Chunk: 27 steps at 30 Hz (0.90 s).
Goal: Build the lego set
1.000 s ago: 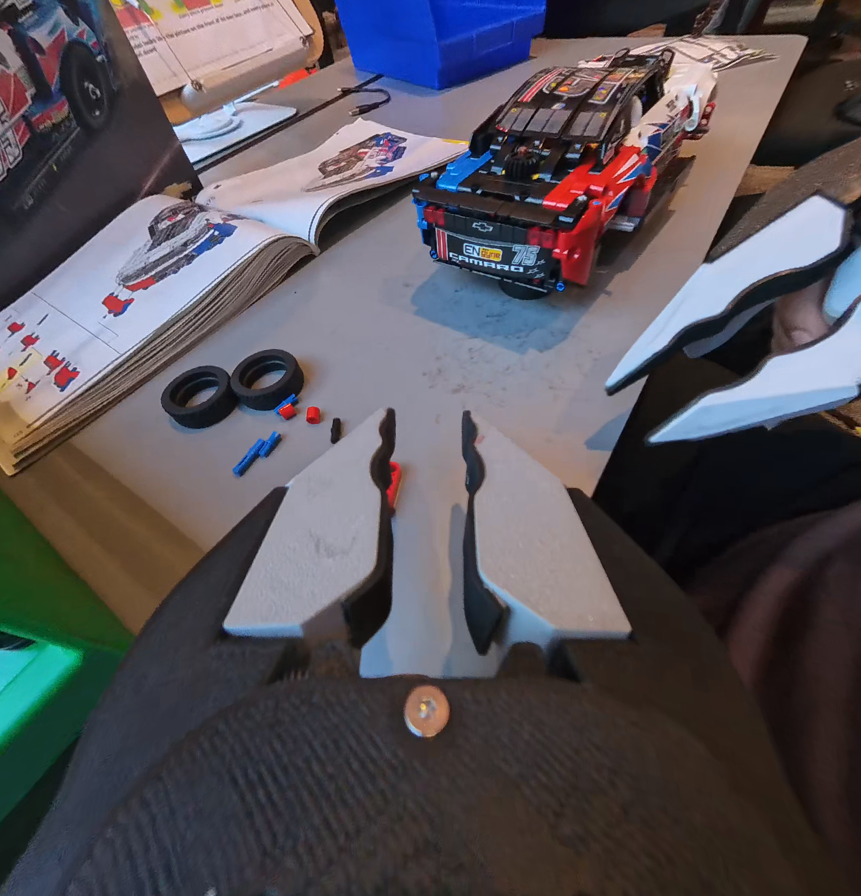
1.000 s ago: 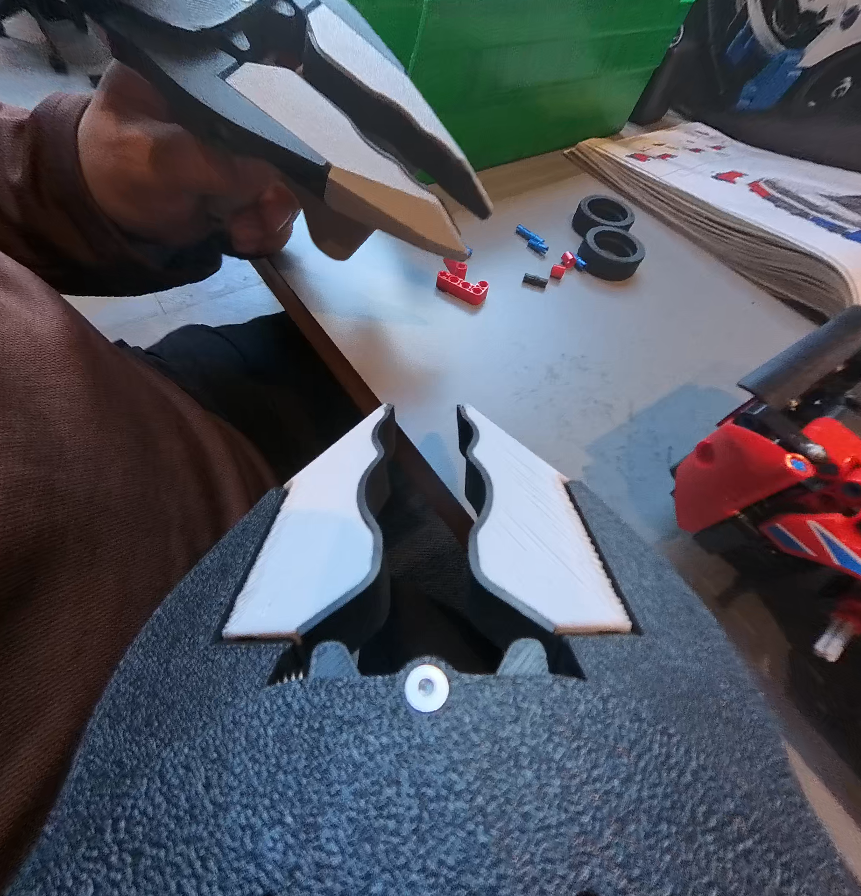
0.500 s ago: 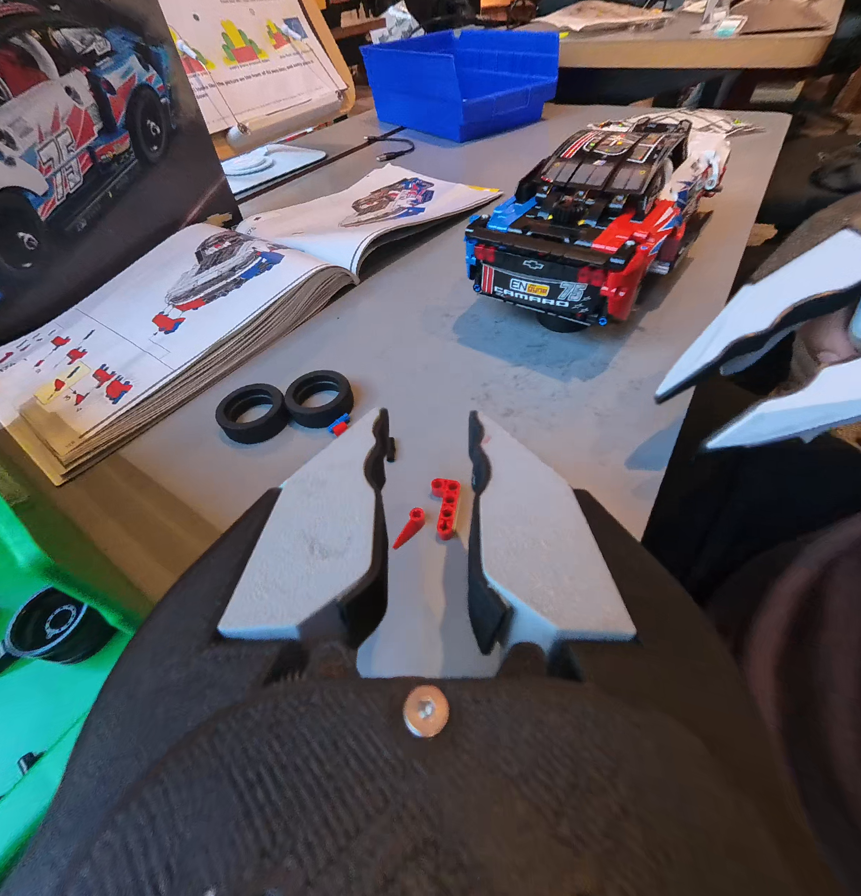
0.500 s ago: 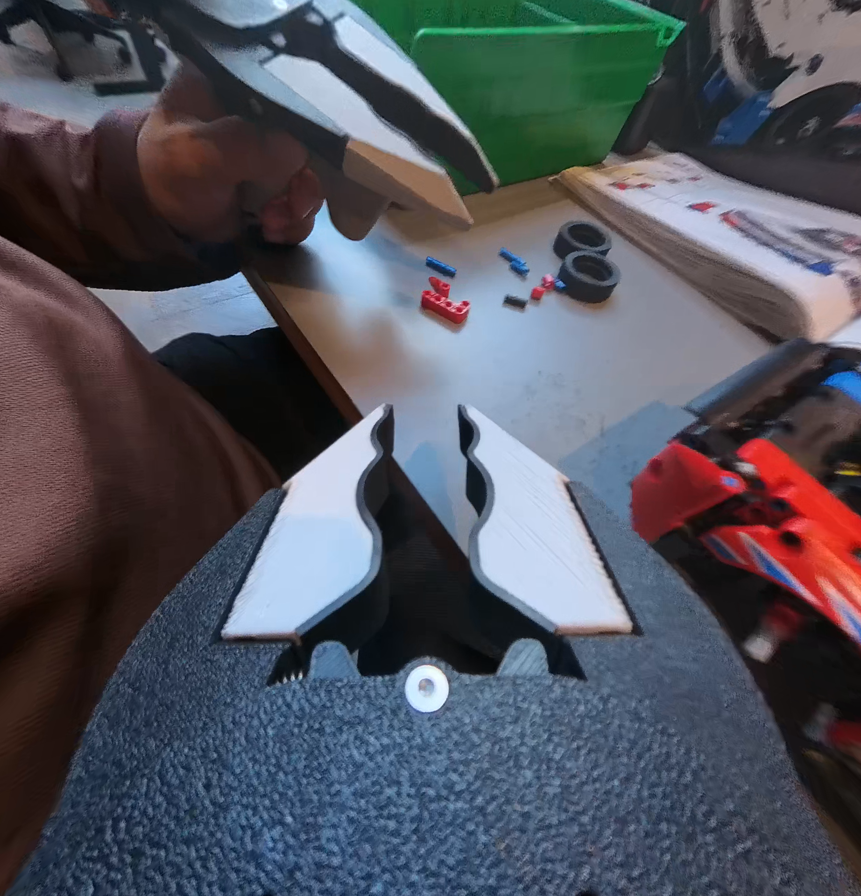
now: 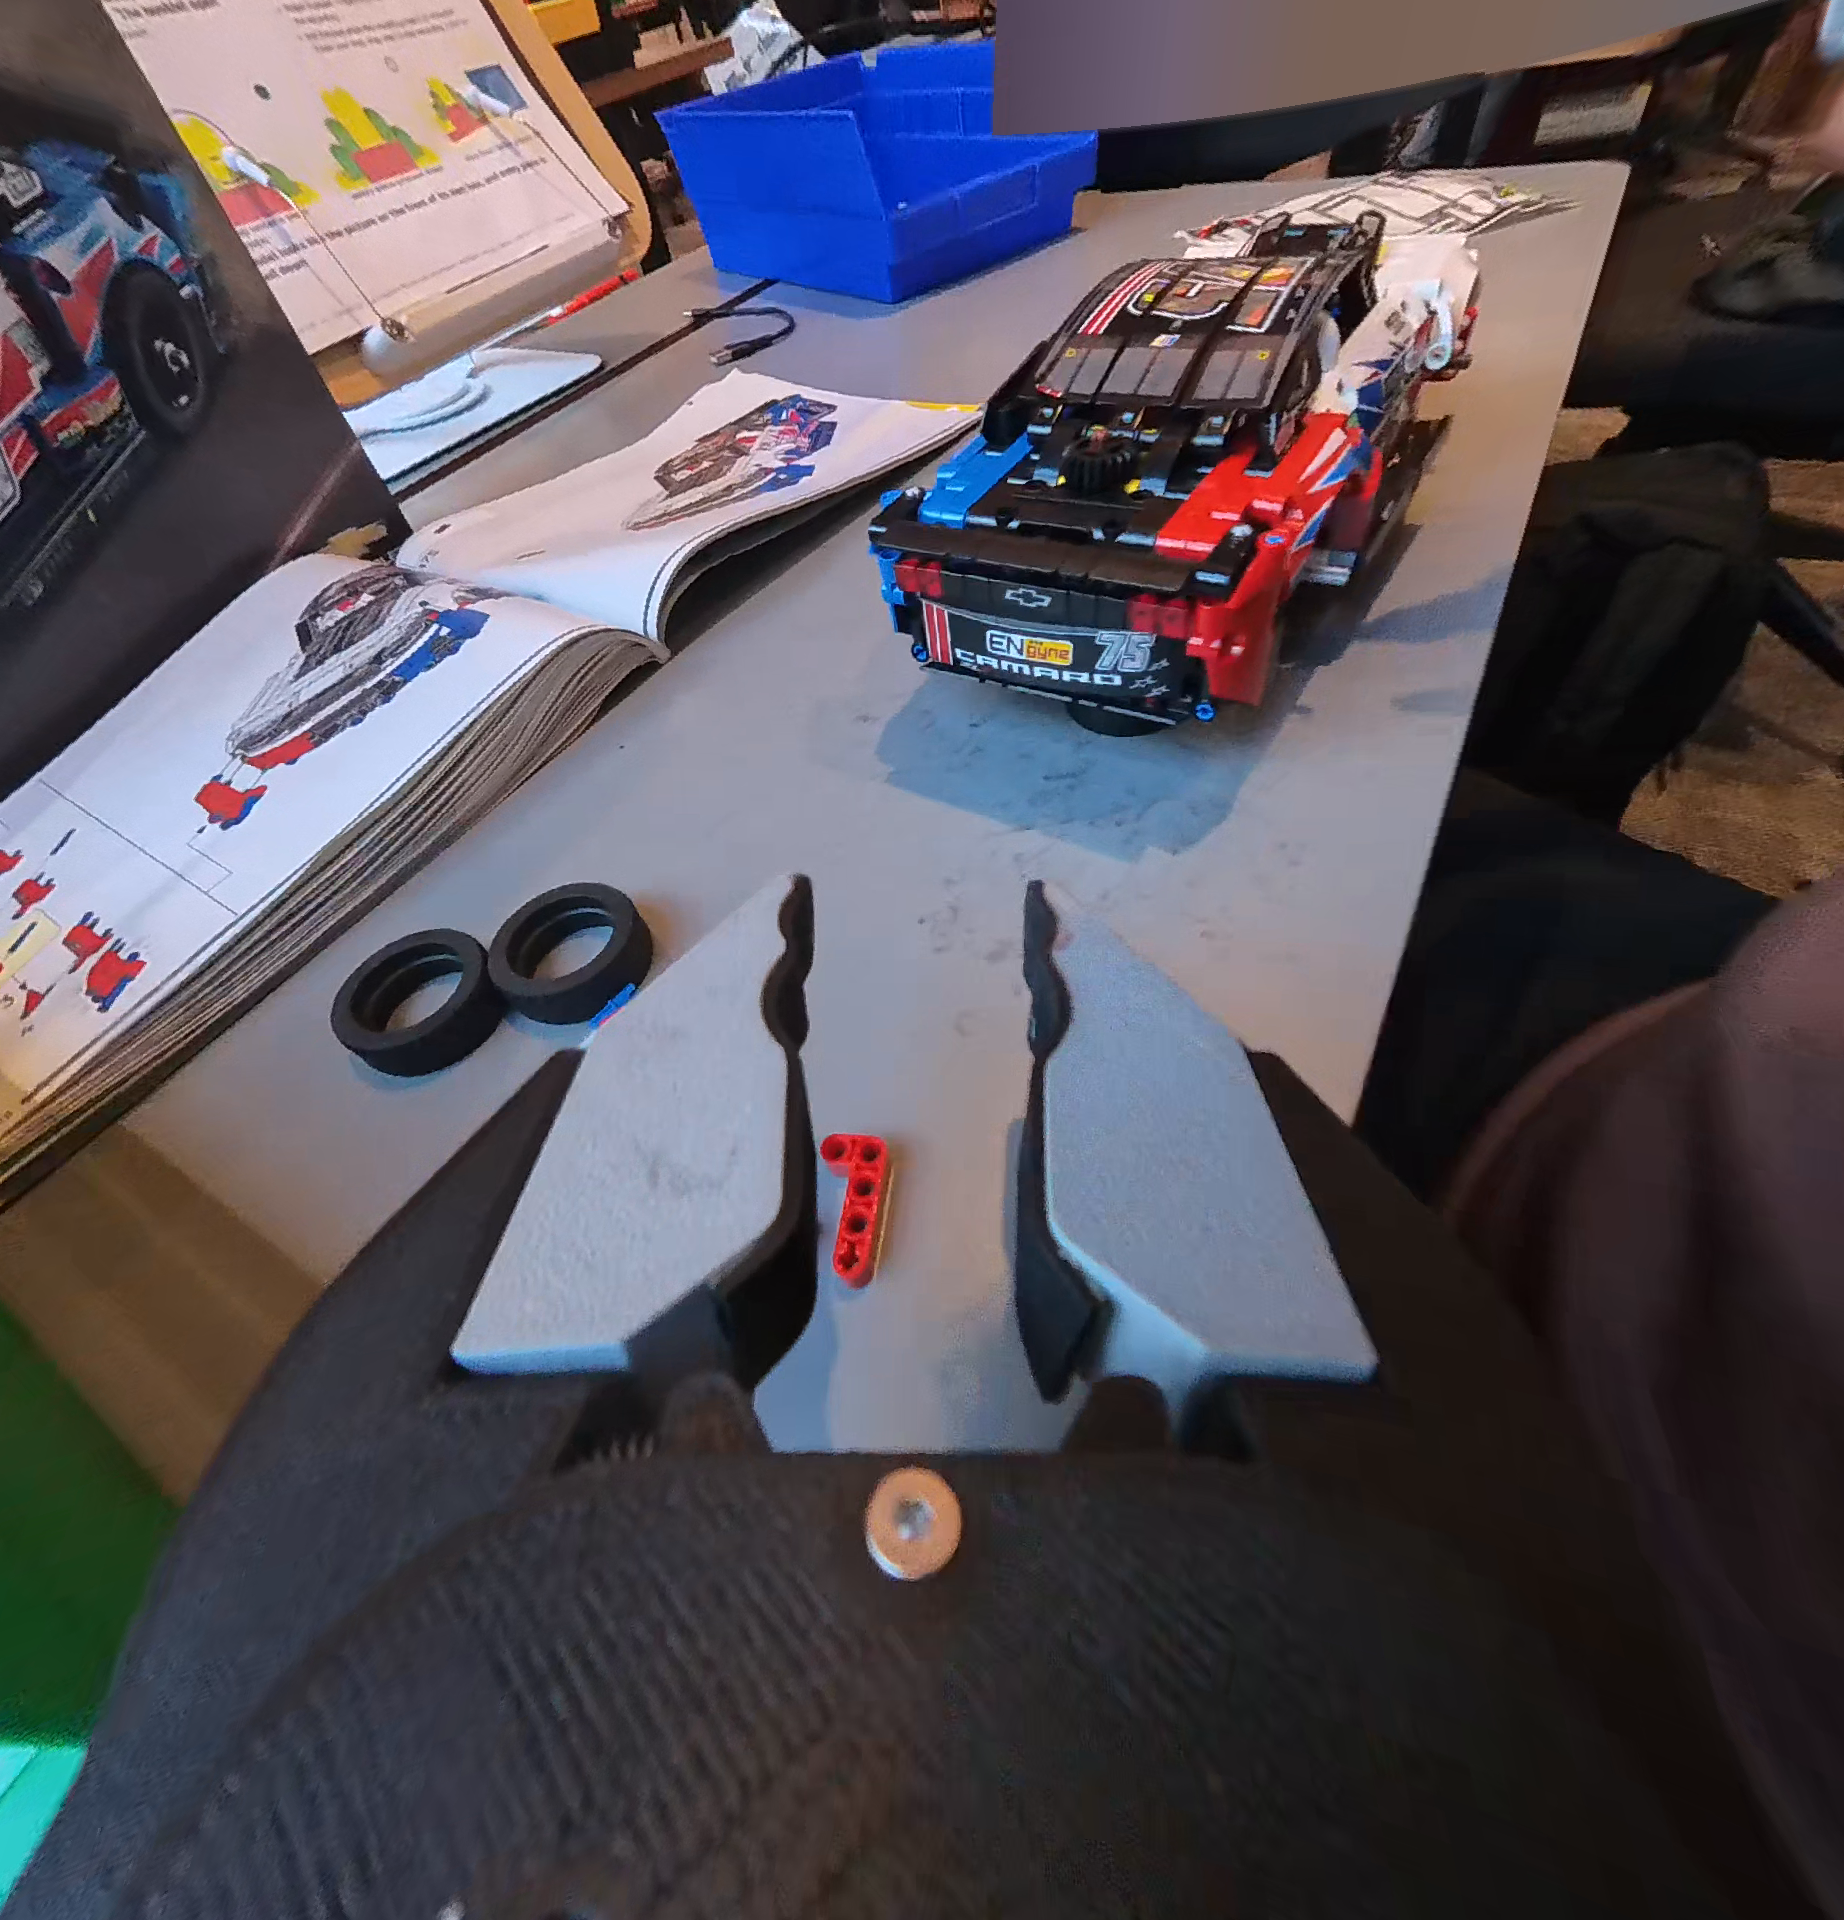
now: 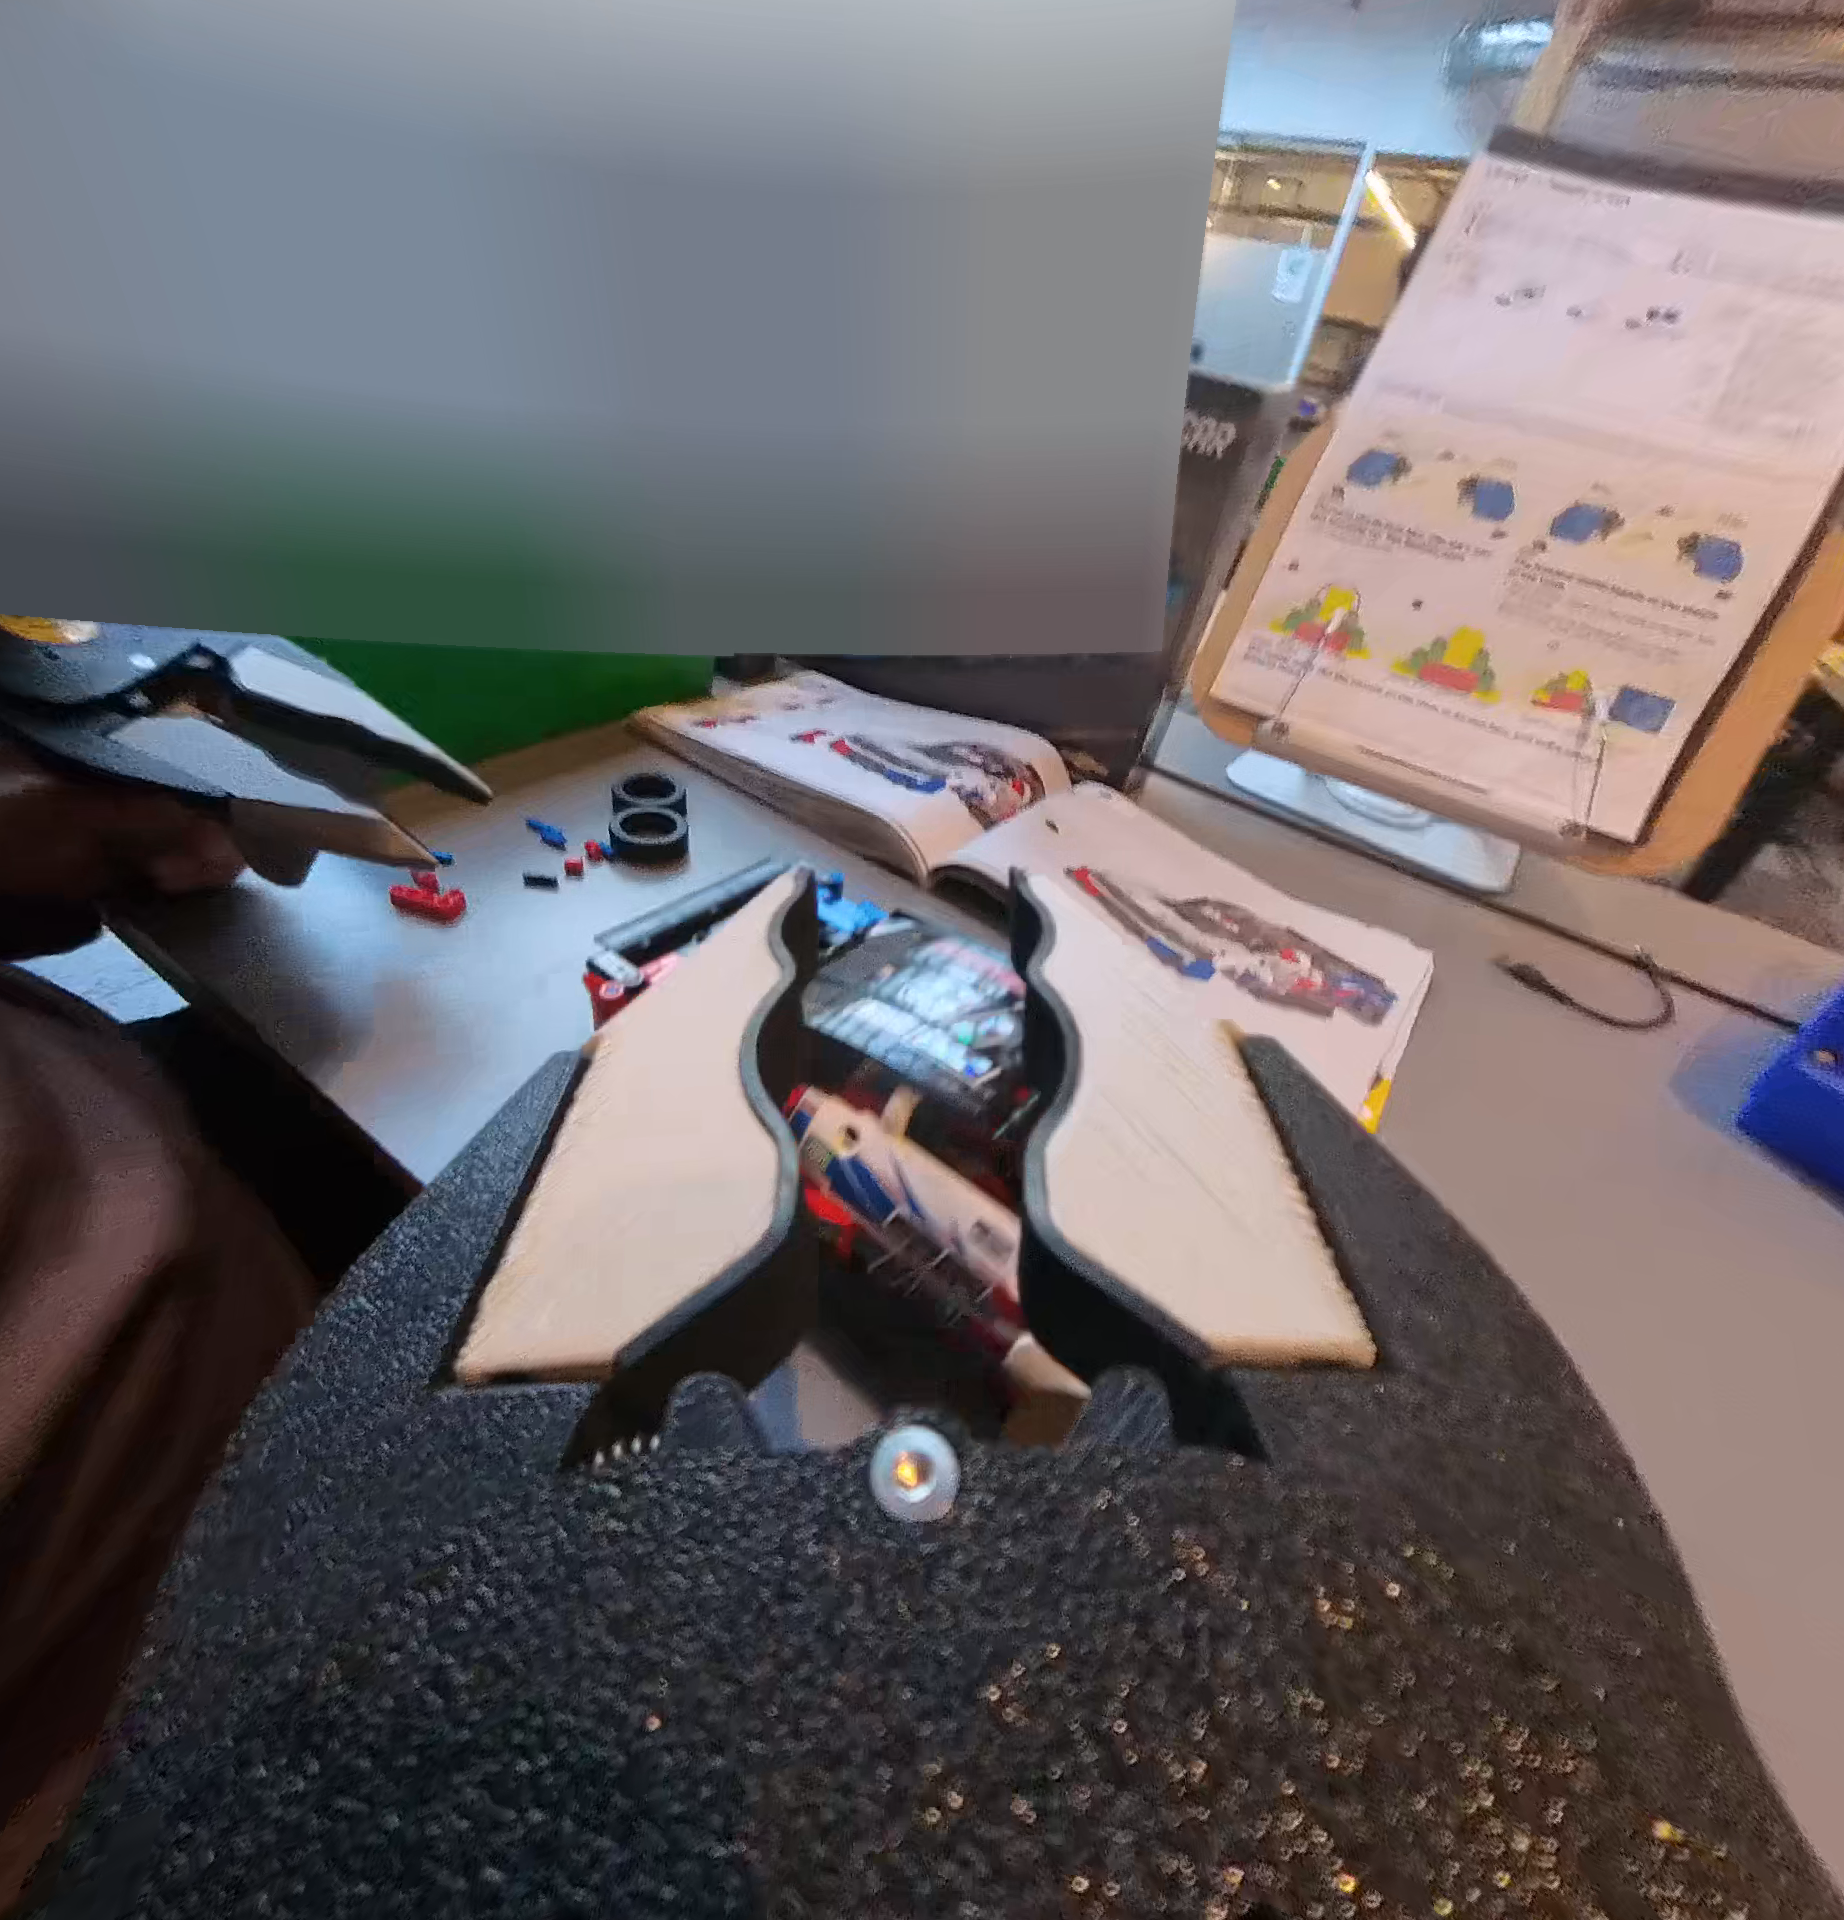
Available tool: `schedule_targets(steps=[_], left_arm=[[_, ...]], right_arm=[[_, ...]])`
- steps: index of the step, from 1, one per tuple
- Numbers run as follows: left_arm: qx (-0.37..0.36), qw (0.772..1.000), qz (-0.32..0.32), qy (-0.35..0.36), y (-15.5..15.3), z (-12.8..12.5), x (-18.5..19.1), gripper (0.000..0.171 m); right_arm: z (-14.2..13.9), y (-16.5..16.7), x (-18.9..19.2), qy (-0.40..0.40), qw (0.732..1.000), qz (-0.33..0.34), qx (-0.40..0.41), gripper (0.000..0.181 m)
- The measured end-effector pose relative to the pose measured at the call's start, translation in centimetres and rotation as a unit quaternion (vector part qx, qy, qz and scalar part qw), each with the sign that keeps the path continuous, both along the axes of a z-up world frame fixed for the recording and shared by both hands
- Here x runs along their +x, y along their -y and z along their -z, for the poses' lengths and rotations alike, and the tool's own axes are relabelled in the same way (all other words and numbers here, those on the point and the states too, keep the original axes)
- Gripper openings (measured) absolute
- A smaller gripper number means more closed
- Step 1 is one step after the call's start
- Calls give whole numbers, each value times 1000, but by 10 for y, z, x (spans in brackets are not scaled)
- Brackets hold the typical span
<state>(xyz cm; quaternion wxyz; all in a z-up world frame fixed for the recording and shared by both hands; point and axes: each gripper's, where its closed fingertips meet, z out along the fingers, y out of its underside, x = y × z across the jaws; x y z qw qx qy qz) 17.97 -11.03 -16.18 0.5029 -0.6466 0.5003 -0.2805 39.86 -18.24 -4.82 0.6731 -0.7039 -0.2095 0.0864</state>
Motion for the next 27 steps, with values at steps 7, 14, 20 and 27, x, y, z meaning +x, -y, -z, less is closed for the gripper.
schedule_targets(steps=[7, 14, 20, 27], left_arm=[[-29, 1000, -10, -5, -6, 4, -1, 50], [-3, 999, -19, -43, -6, 12, 3, 67], [-110, 992, -35, -55, 18, 27, 36, 97], [-137, 980, -71, -125, 28, 53, 84, 101]], right_arm=[[-5, -31, 29, -9, 998, -55, -30, 43], [41, -10, 89, -25, 994, -10, -103, 56], [86, 30, 143, 6, 983, 7, -182, 67], [134, 40, 166, 13, 960, -59, -272, 70]])
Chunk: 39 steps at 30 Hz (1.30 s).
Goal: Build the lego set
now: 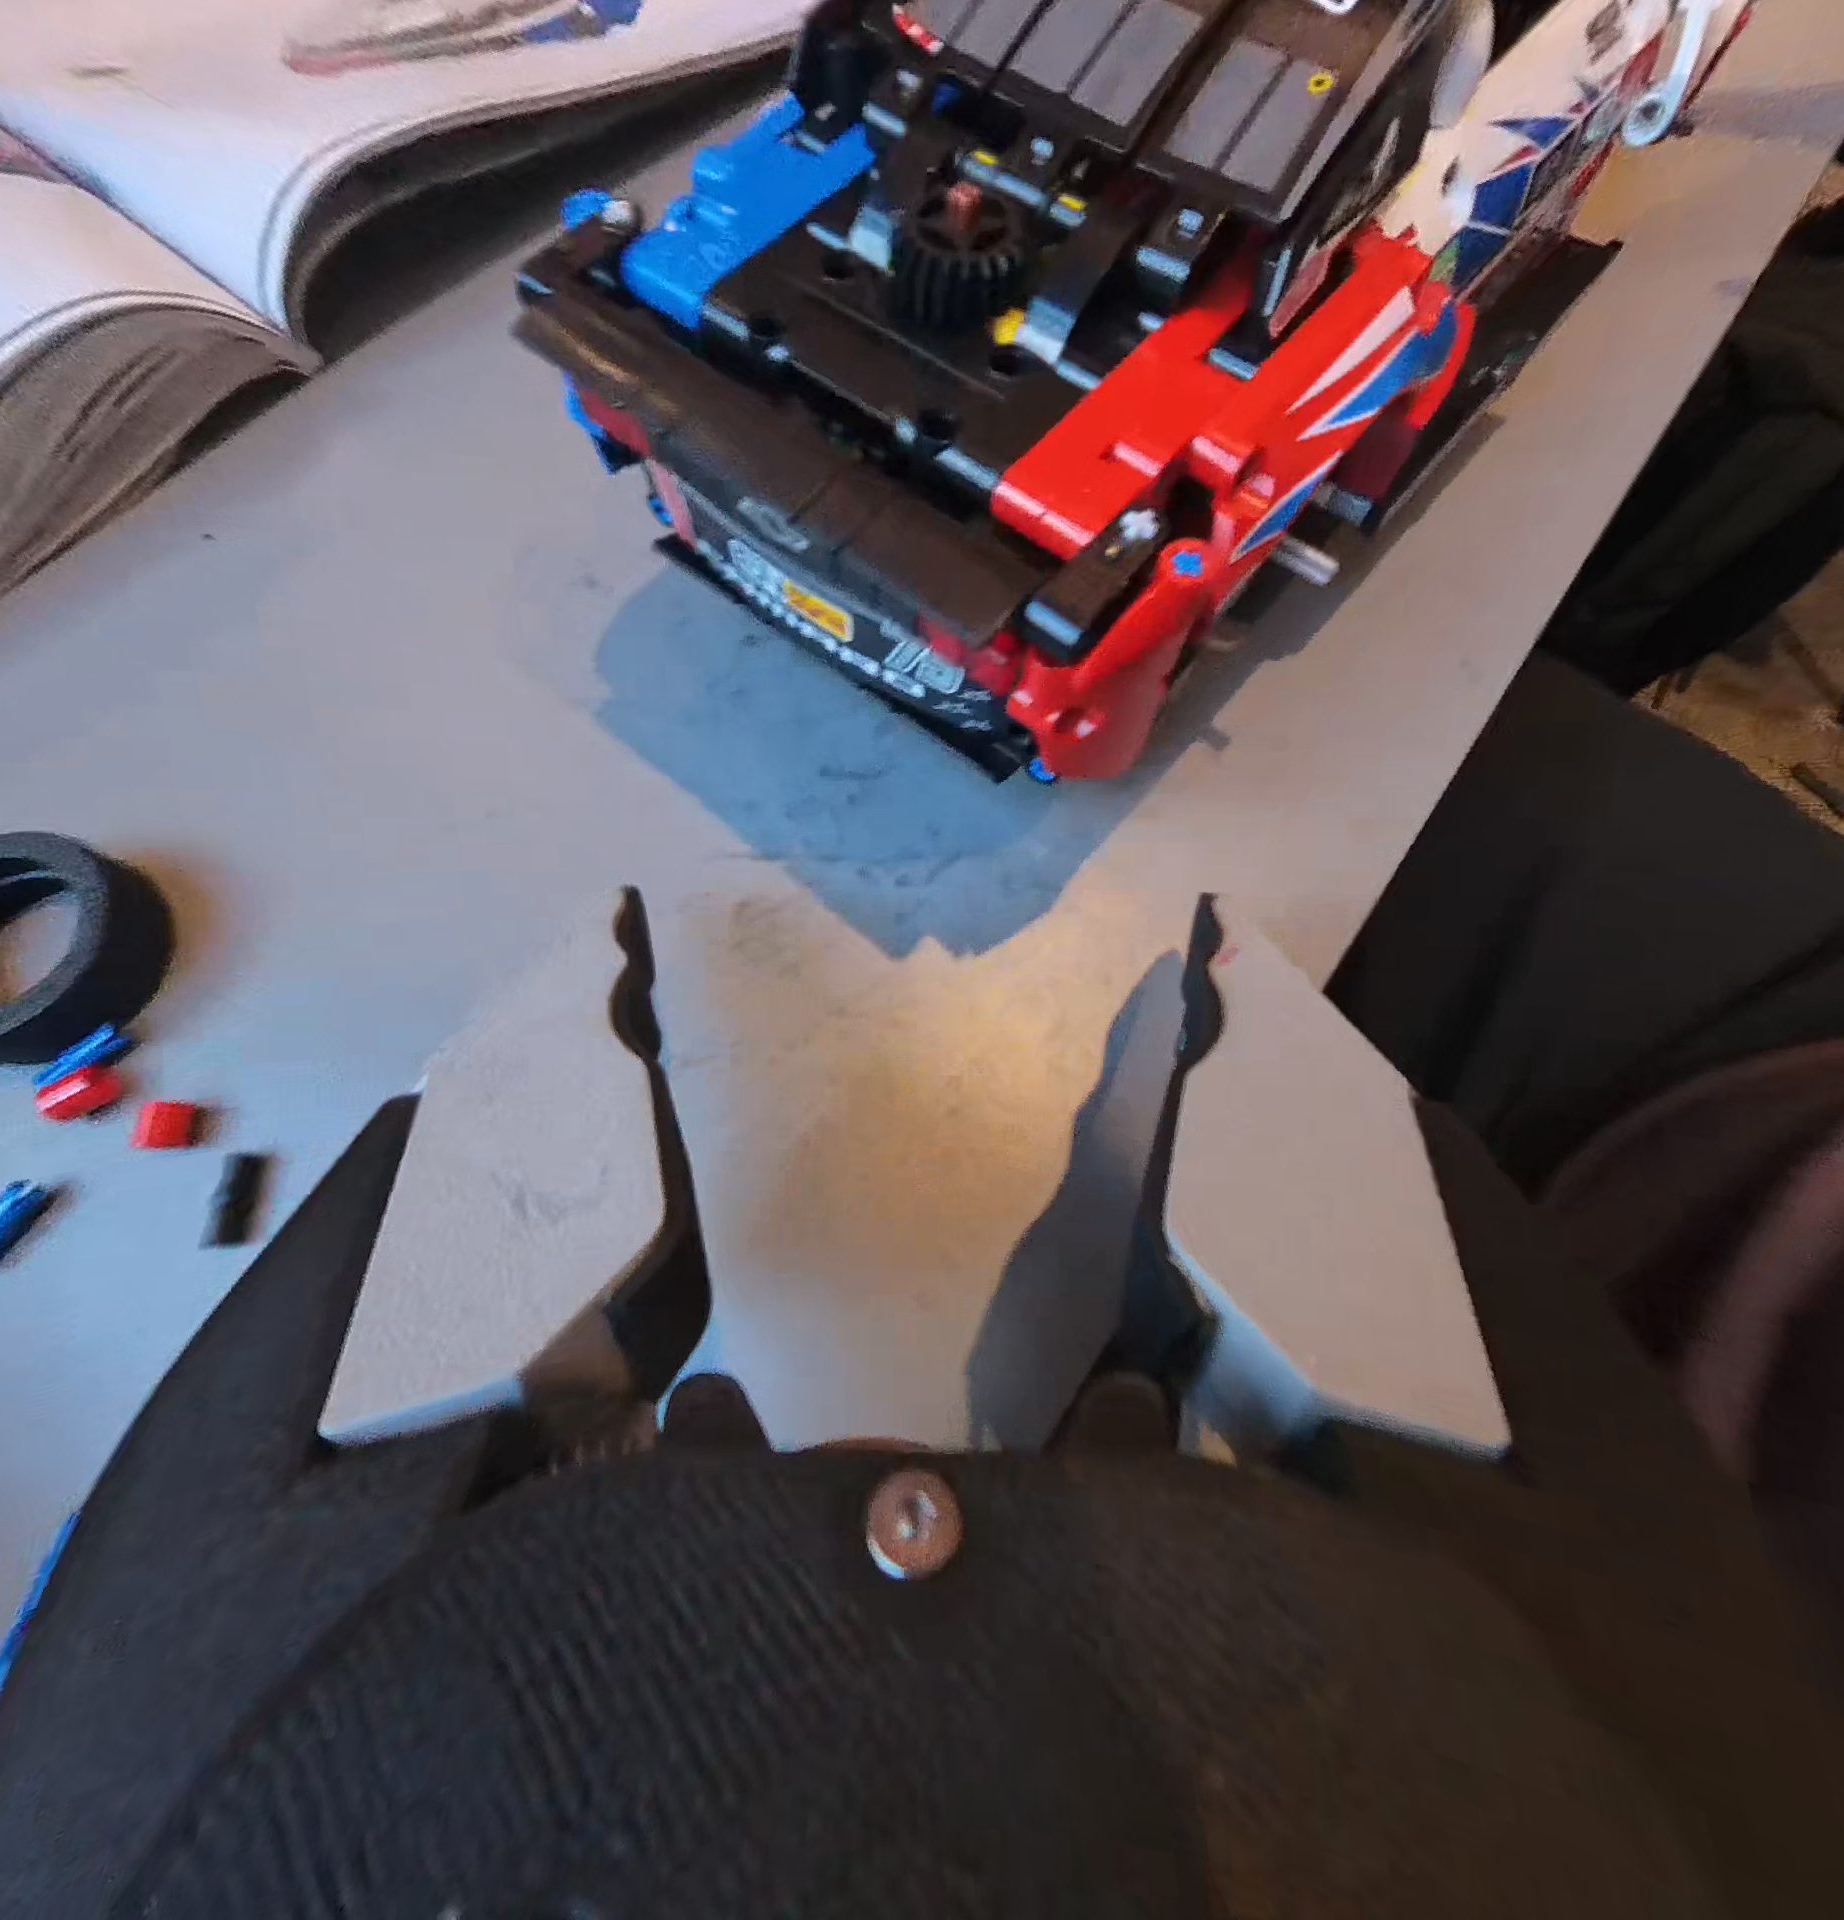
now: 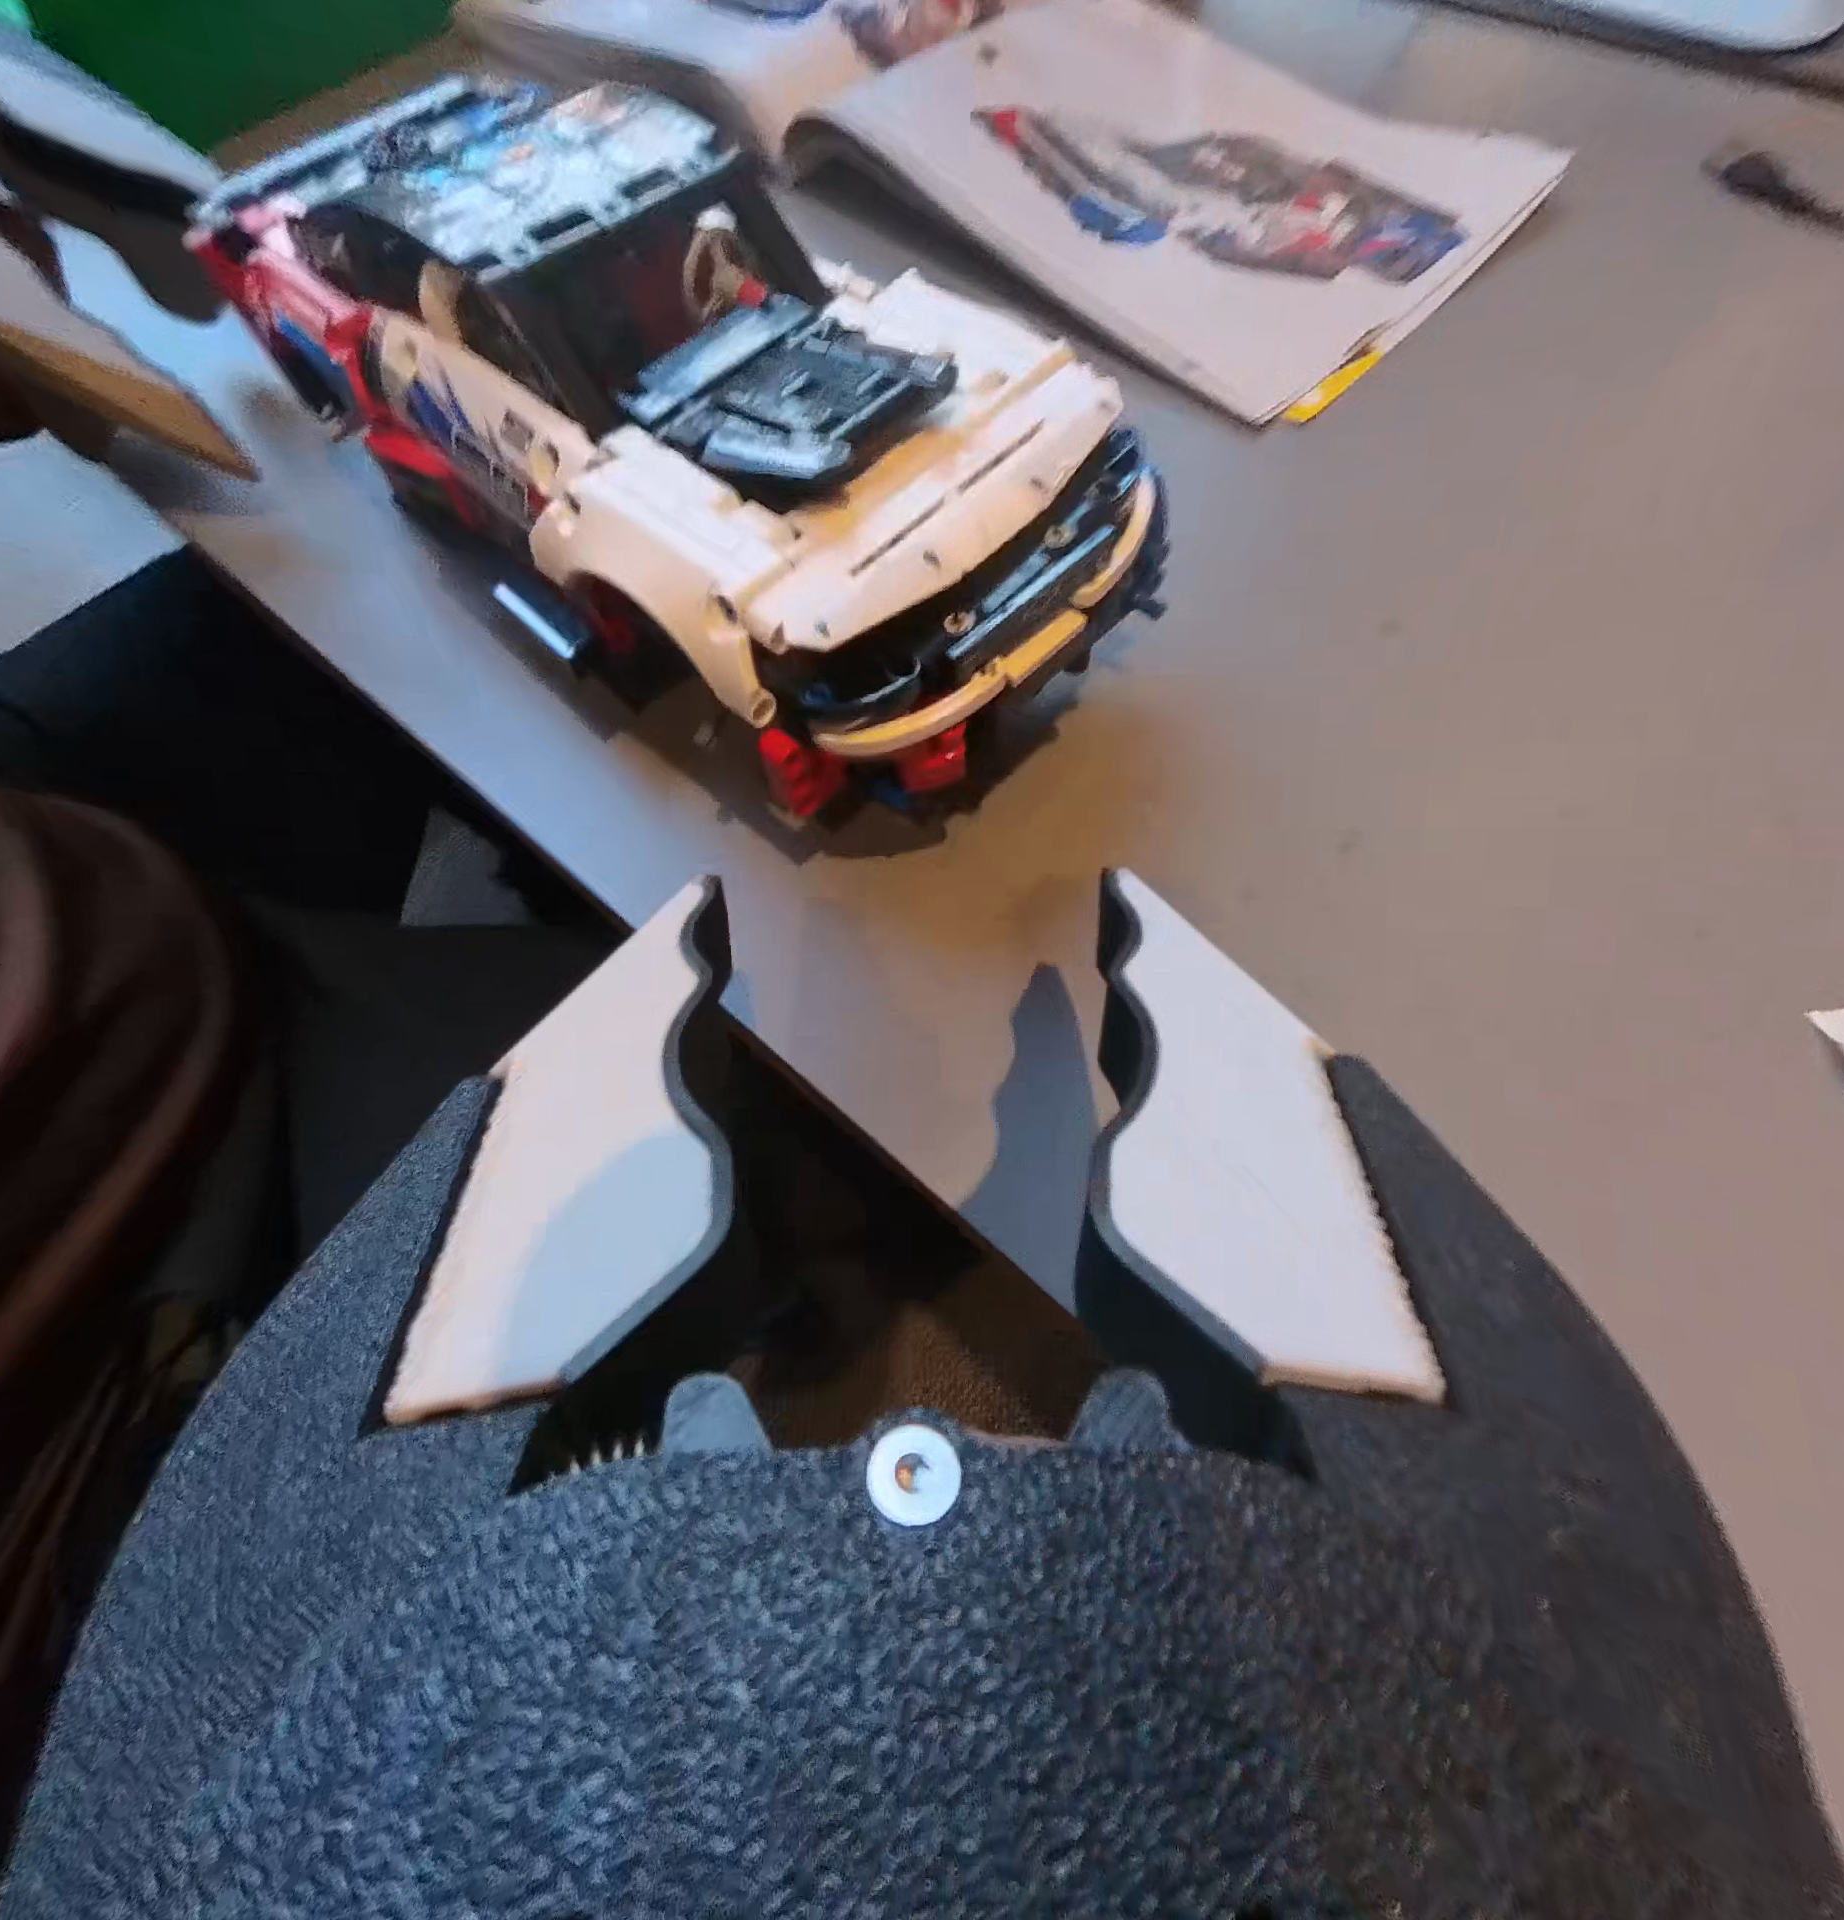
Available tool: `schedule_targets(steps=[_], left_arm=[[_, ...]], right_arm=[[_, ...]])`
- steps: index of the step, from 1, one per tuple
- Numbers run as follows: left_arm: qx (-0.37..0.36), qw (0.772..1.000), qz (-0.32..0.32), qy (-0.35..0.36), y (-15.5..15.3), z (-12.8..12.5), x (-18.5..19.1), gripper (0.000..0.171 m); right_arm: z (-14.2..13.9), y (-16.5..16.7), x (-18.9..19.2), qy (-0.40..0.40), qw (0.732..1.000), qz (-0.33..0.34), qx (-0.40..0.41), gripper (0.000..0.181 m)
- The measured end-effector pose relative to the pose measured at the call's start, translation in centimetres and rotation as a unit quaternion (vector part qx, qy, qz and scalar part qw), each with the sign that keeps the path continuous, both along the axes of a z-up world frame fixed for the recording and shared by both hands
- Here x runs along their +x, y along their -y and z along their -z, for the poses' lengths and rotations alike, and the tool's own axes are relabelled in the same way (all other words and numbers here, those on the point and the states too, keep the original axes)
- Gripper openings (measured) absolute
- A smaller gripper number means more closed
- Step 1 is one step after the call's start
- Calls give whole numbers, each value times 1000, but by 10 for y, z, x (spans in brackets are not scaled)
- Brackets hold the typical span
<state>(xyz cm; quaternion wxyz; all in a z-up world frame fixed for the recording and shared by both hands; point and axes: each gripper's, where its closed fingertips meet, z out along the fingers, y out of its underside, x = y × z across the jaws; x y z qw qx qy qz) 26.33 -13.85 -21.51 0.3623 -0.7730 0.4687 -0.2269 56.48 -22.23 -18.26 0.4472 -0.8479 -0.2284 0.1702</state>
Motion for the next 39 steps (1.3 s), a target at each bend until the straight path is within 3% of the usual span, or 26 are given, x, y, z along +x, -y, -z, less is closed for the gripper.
schedule_targets(steps=[11, 17, 21, 25, 28, 30, 32, 36, 39], left_arm=[[-93, 996, 1, 18, 23, 4, 46, 76], [-141, 987, 7, 79, 26, -3, 50, 84], [-150, 983, -3, 109, 23, -7, 50, 82], [-95, 994, -42, 41, 7, 4, 45, 59], [-49, 998, -45, -6, 2, 9, 45, 65], [-51, 998, -34, -4, 10, 9, 48, 77], [-45, 999, -26, -2, 17, 9, 43, 76], [-32, 999, -37, 1, 22, 8, 20, 81], [-20, 998, -60, 25, 18, 3, 0, 81]], right_arm=[[25, -11, -29, -21, 983, -162, -85, 66], [27, -15, -46, -76, 974, -175, -118, 75], [31, -20, -51, -92, 978, -156, -101, 74], [37, -29, -46, -52, 988, -123, -80, 62], [43, -28, -46, 2, 991, -118, -66, 62], [45, -23, -43, 26, 991, -115, -61, 64], [45, -18, -35, 38, 992, -107, -57, 64], [28, -10, -10, 23, 997, -74, -21, 64], [-9, 1, -5, -15, 998, -57, 39, 62]])
